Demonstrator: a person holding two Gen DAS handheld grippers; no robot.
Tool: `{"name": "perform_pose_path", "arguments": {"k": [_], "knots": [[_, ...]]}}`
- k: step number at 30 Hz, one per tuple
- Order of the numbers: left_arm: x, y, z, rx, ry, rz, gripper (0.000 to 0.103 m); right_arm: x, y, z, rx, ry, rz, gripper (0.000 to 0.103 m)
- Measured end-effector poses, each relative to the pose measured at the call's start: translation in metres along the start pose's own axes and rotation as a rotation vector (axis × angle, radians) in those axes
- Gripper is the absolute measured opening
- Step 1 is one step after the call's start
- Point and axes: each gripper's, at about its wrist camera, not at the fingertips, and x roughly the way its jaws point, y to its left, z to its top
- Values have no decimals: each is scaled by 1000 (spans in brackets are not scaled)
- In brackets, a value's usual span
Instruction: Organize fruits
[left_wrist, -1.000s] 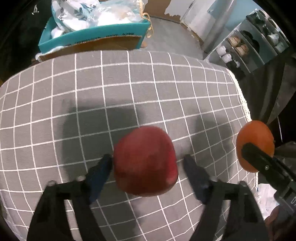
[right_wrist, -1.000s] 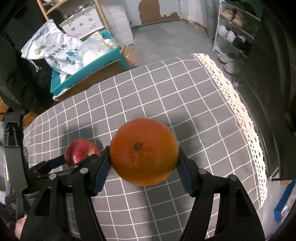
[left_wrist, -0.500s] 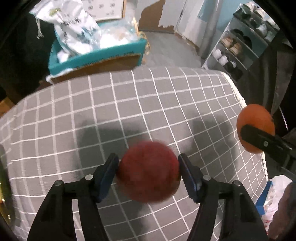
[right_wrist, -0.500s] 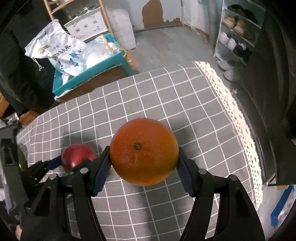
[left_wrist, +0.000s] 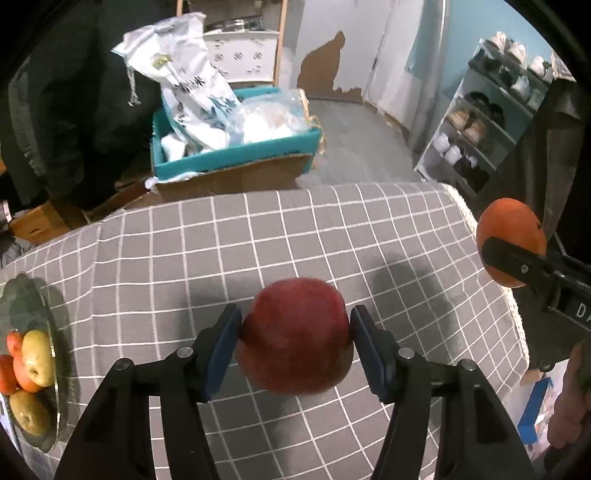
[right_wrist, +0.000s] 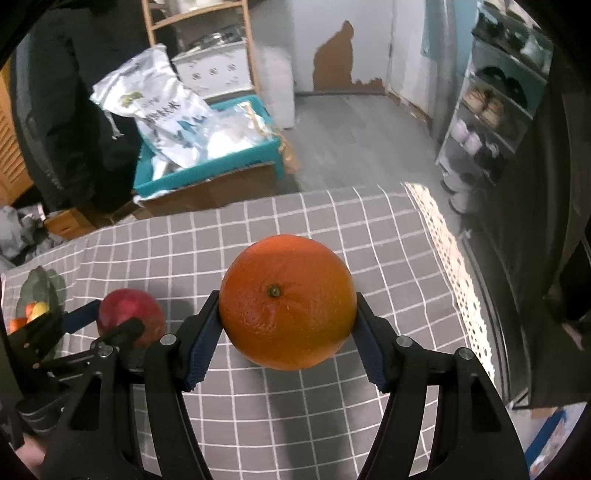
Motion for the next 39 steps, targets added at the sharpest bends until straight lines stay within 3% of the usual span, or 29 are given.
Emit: {"name": "perform_pose_path", "arguments": {"k": [17,18,19,20,25,30,33,39], "knots": [[-103,36,-5,-29,-187,97,59,-56,46,4,-103,-136,59,67],[-111,39,-5,-33,-201,99,52,-59,48,4,-108,-141,61,67],[-118,41,-5,-33,-217,98,14,-62,51,3,-114,-146,64,67],[-124,42,-4,-30,-232,99,6,-65,53,3,-119,-152,67,67],[-143,59,4,-77,-250,81,8,-70,67,3,-141,-160,89,67],[-119,90,-2,-156,-165,62,15,-32,81,-2,-161,-37,124,67],[-103,102,-11,-178,-126,98,30,13,88,-1,-128,53,160,67],[-92,108,-18,-160,-134,144,63,93,102,0,-112,187,170,67]]}}
